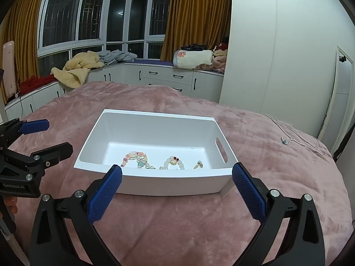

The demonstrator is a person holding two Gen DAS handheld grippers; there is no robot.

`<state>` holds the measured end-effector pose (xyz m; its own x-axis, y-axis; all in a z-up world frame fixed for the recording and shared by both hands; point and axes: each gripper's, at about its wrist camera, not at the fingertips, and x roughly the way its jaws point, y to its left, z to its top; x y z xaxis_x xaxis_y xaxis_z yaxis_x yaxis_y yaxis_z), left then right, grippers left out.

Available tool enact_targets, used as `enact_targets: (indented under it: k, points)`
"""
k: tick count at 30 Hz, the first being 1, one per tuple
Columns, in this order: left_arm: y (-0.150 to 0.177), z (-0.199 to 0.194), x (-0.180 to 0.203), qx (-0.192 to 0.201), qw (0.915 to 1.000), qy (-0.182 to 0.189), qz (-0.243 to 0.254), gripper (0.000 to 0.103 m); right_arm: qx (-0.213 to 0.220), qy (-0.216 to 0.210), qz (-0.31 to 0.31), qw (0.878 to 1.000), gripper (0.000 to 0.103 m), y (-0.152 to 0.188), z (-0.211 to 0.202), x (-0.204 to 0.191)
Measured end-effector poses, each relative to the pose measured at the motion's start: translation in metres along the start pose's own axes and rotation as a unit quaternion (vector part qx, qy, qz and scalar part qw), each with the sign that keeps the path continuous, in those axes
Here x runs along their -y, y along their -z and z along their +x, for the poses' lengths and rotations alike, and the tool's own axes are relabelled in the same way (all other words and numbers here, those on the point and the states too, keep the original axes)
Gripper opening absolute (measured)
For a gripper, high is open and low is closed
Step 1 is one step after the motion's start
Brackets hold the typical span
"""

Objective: Organize jewelry

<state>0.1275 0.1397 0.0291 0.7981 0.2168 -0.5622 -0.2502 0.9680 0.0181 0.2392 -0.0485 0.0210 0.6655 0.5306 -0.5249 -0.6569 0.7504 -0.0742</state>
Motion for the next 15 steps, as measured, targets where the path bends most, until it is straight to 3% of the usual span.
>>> enact_targets:
  k: [15]
  points:
    - [-0.0036,-0.0073,-0.0019,0.019,0.9998,-0.005,-0.005,0.100,0.000,0.000,-0.001,1.000,0.098,0.0003,-0.0004,-0.0003]
